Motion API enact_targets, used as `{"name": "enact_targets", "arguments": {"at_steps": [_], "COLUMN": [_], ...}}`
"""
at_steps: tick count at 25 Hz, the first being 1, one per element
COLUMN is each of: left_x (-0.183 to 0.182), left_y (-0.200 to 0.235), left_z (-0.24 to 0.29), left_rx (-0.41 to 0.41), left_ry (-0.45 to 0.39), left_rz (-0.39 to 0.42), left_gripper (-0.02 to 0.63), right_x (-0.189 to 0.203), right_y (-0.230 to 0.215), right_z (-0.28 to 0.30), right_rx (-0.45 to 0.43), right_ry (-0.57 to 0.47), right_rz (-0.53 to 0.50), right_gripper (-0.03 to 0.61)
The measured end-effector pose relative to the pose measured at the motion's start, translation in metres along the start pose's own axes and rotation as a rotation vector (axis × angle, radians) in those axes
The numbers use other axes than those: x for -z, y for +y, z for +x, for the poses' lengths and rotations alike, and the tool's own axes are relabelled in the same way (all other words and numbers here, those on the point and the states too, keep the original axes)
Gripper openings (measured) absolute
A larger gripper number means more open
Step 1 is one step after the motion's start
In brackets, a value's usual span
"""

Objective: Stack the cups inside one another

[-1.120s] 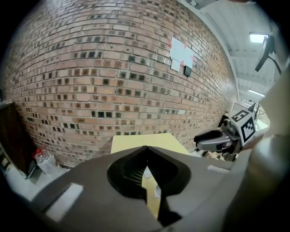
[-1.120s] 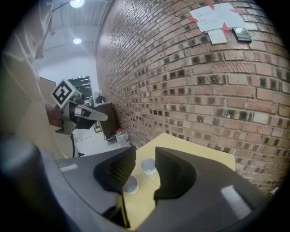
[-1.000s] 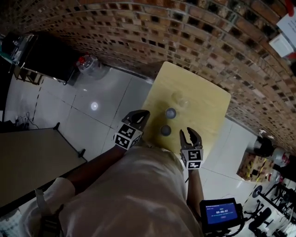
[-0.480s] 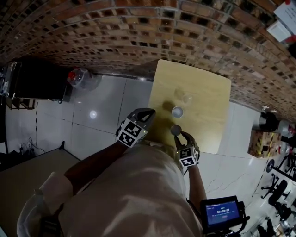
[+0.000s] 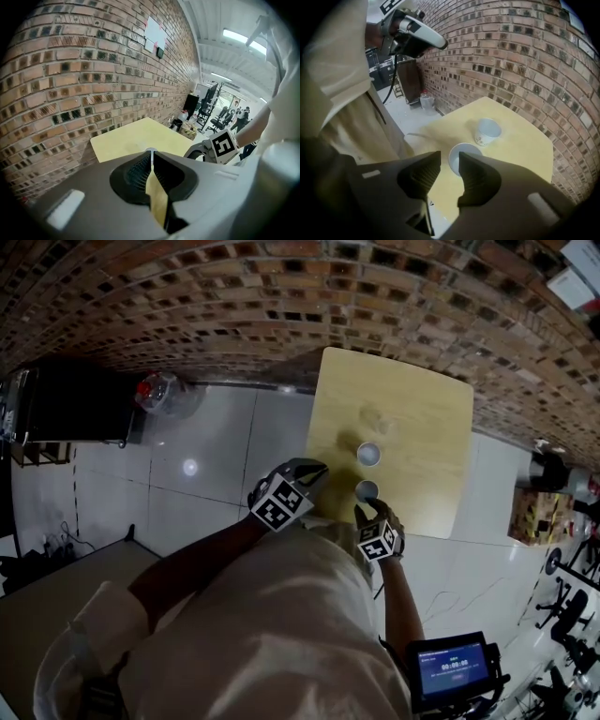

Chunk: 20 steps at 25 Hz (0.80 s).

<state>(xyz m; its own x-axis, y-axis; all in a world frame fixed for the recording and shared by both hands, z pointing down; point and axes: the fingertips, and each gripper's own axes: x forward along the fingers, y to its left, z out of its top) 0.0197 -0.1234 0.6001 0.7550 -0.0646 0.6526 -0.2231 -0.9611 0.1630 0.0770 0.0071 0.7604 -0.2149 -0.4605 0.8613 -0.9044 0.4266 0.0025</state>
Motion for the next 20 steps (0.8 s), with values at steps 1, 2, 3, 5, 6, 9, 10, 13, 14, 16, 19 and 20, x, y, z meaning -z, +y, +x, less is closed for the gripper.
{"name": "enact_targets", "arguments": {"at_steps": [1,2,3,5,6,9,10,13,14,16,19,20], "left_x": [0.001,0.001,0.002,0.003,0.004,0.007,0.008,0.01,0.011,0.011,0.012,0.011], "left_y": [-0.001,-0.003,-0.003,-0.004,-0.003,-0.002,-0.002,0.0,0.0,0.001,0.001,0.001], "left_z": [0.0,0.0,0.0,-0.003,-0.004,-0.007,-0.008,-0.01,-0.01,-0.011,-0.014,-0.014], "left_rx": [0.002,0.002,0.001,-0.003,-0.006,-0.017,-0.021,-0.031,-0.035,-0.041,-0.05,-0.053], "left_ry": [0.002,0.003,0.002,0.0,-0.001,0.0,-0.001,-0.003,-0.005,-0.008,-0.011,-0.013], "left_rz": [0.004,0.006,0.006,0.003,0.001,-0.005,-0.01,-0.031,-0.041,-0.054,-0.06,-0.062], "left_gripper": [0.036,0.036,0.035,0.035,0.035,0.035,0.035,0.035,0.035,0.035,0.035,0.035], "right_x": [0.002,0.003,0.004,0.004,0.004,0.006,0.007,0.009,0.01,0.011,0.012,0.012], "right_y": [0.001,0.002,0.003,0.004,0.005,0.008,0.009,0.012,0.012,0.011,0.01,0.011], "right_z": [0.003,0.006,0.009,0.017,0.02,0.03,0.033,0.04,0.042,0.045,0.048,0.048], "right_rx": [-0.001,-0.001,0.0,0.005,0.008,0.014,0.014,0.011,0.012,0.019,0.027,0.028], "right_ry": [0.008,0.015,0.023,0.043,0.054,0.088,0.098,0.119,0.124,0.134,0.143,0.142], "right_rz": [-0.005,-0.012,-0.024,-0.062,-0.089,-0.171,-0.189,-0.219,-0.225,-0.231,-0.231,-0.231], "right_gripper": [0.121,0.118,0.117,0.112,0.112,0.109,0.107,0.098,0.094,0.081,0.066,0.055]}}
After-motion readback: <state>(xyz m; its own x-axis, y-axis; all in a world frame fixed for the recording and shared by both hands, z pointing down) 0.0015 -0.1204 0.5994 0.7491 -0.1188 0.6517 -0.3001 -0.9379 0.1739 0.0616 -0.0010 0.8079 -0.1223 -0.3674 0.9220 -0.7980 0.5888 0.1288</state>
